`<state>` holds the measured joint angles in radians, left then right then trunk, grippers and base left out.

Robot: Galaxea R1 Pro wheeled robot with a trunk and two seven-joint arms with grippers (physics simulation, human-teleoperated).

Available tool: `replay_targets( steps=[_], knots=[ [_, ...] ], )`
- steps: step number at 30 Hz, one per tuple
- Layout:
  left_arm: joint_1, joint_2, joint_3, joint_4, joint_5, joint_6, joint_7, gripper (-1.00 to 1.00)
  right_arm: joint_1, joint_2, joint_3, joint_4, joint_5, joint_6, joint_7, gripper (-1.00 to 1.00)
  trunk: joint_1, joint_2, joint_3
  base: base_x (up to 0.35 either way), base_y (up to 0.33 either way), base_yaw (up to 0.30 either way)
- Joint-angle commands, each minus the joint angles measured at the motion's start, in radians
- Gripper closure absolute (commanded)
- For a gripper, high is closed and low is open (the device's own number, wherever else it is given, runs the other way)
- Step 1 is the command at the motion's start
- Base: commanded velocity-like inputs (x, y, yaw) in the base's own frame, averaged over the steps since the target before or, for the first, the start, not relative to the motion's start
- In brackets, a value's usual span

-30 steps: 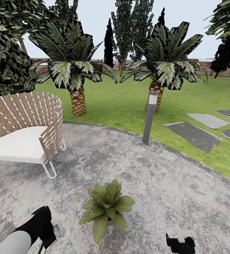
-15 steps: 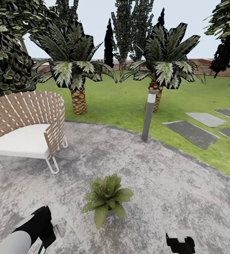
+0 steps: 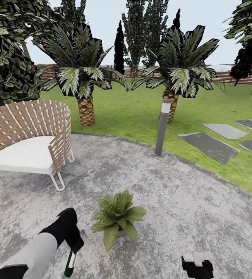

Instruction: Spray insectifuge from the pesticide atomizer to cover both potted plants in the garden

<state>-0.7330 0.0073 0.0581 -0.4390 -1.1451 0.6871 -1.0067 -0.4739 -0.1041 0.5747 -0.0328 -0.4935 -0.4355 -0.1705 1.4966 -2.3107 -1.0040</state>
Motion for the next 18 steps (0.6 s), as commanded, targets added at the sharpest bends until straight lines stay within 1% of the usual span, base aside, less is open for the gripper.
replay_targets(
  steps=[1, 2, 3, 5, 6, 7, 9, 11, 13, 16, 17, 18],
  knots=[
    [-0.027, -0.003, -0.011, -0.001, -0.034, 0.011, -0.071, 1.00, 0.000, -0.001, 0.008, -0.001, -0.006, -0.001, -0.004, -1.00, 0.000, 0.000, -0.001, 0.000, 0.000, 0.000],
    [-0.058, -0.007, -0.034, -0.001, -0.072, 0.022, -0.145, 1.00, 0.000, -0.001, 0.008, -0.001, -0.006, -0.001, -0.004, -1.00, 0.000, 0.000, -0.001, 0.000, 0.000, 0.000],
    [-0.077, -0.011, -0.043, -0.001, -0.096, 0.033, -0.194, 1.00, 0.000, 0.000, 0.008, -0.001, -0.007, -0.001, -0.004, -1.00, 0.000, 0.000, -0.001, 0.000, 0.000, 0.000],
    [-0.099, -0.017, -0.051, -0.001, -0.125, 0.043, -0.257, 1.00, 0.000, -0.001, 0.008, -0.001, -0.007, -0.001, -0.004, -1.00, 0.000, 0.000, -0.001, 0.000, 0.000, 0.000],
    [-0.104, -0.019, -0.053, -0.002, -0.137, 0.045, -0.271, 1.00, 0.000, -0.001, 0.008, -0.001, -0.007, -0.001, -0.004, -1.00, 0.000, 0.000, -0.001, 0.000, 0.000, 0.000],
    [-0.107, -0.022, -0.054, -0.001, -0.176, 0.047, -0.290, 1.00, 0.000, -0.001, 0.008, 0.000, -0.007, -0.001, -0.004, -1.00, 0.000, 0.000, -0.001, 0.000, 0.000, -0.054],
    [-0.096, -0.021, -0.055, -0.001, -0.203, 0.044, -0.295, 1.00, 0.000, -0.002, 0.008, 0.001, -0.007, 0.000, -0.004, -1.00, 0.000, 0.000, -0.001, 0.000, 0.000, -0.196],
    [-0.090, -0.020, -0.054, 0.007, -0.206, 0.041, -0.291, 1.00, 0.000, -0.002, 0.008, 0.001, -0.007, 0.000, -0.004, -1.00, 0.000, 0.000, -0.001, 0.000, 0.000, -0.246],
    [-0.046, -0.017, -0.055, 0.009, -0.207, 0.037, -0.288, 1.00, 0.000, -0.002, 0.008, 0.001, -0.006, 0.000, -0.004, -1.00, 0.000, 0.000, -0.001, 0.000, 0.000, -0.041],
    [-0.017, -0.008, -0.056, 0.002, -0.206, 0.033, -0.284, 1.00, 0.000, -0.002, 0.008, 0.002, -0.005, 0.000, -0.004, -1.00, 0.000, 0.000, -0.001, 0.000, 0.000, -0.009],
    [-0.014, -0.013, -0.054, 0.000, -0.204, 0.034, -0.283, 1.00, 0.000, -0.001, 0.008, 0.002, -0.005, 0.000, -0.004, -1.00, 0.000, 0.000, -0.001, 0.000, 0.000, -0.001],
    [-0.014, -0.032, -0.053, -0.005, -0.203, 0.035, -0.281, 1.00, 0.000, -0.002, 0.008, 0.002, -0.005, 0.000, -0.004, -1.00, 0.000, 0.000, -0.001, 0.000, 0.000, 0.000]
  ],
)
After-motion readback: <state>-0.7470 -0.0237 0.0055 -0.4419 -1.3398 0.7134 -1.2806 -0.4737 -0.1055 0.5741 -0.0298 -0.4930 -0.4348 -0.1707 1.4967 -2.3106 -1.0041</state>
